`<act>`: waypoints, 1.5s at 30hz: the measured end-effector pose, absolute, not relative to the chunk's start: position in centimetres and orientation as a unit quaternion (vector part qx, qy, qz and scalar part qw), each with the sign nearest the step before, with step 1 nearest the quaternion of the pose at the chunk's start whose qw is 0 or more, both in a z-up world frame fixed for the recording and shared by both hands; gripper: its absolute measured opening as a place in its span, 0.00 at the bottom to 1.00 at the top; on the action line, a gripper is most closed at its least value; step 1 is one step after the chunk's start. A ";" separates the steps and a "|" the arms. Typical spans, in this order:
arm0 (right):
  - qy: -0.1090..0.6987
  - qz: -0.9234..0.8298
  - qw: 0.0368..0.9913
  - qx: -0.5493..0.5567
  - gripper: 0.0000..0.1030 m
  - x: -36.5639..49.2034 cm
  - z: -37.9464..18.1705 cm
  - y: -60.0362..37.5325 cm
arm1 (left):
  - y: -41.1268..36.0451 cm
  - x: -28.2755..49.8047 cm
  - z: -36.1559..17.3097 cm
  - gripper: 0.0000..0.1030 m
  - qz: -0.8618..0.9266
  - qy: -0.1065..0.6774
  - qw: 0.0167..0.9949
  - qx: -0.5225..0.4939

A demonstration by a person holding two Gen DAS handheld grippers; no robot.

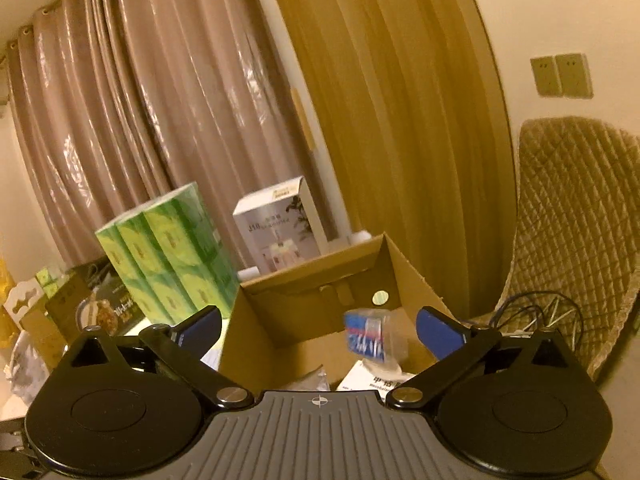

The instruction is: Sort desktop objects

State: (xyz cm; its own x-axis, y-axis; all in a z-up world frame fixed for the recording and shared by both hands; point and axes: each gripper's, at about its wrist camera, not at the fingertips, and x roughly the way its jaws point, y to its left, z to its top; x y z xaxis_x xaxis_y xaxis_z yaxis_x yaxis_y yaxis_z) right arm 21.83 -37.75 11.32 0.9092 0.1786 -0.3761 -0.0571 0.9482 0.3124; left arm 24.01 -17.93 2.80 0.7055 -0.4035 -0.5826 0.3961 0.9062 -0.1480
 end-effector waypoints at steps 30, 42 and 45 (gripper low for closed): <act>0.286 0.054 0.957 0.018 0.98 -1.3 17.6 -36.1 | -16.4 4.5 9.7 0.99 -0.183 0.339 0.922 -0.044; 0.275 0.051 0.959 0.036 0.98 -4.3 18.3 -36.7 | -16.0 1.7 10.6 0.99 -0.170 0.335 0.925 -0.053; 0.276 0.048 0.959 0.037 0.98 -4.5 18.3 -36.9 | -16.2 1.5 10.6 0.99 -0.172 0.335 0.925 -0.052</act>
